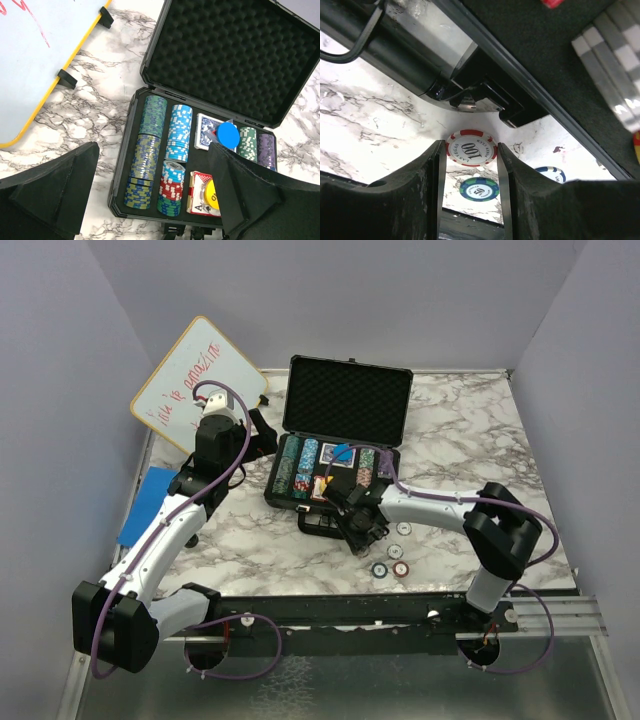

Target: Pack up texas hold em set

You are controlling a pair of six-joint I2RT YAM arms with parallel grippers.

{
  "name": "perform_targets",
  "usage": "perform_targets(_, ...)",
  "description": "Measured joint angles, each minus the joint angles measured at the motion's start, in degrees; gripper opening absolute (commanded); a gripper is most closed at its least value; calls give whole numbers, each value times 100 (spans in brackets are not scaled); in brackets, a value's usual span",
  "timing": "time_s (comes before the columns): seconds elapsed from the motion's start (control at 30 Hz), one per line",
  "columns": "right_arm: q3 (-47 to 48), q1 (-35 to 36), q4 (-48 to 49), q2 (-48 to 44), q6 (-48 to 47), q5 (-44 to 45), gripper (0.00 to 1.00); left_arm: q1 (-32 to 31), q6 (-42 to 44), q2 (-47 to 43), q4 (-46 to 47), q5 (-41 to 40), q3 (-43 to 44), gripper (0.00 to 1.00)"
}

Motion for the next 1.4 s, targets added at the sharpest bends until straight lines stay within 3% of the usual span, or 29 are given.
perform_targets(0.6,415,-328,-52,-745,-4,-369,45,0,-101,0,9,55,-90,97)
perform_targets(0.93,981,-1058,13,-1161,197,-946,45,0,-92,94,310,1054,-264,95)
perform_targets(1.17,1274,-1755,328,-1209,831,-1132,46,-79,42,247,844,1891,-498,93)
perform_targets(1.4,1401,-2282,1110,-1217,2350,-1023,47,-568,367,883,1709,2295,-498,91)
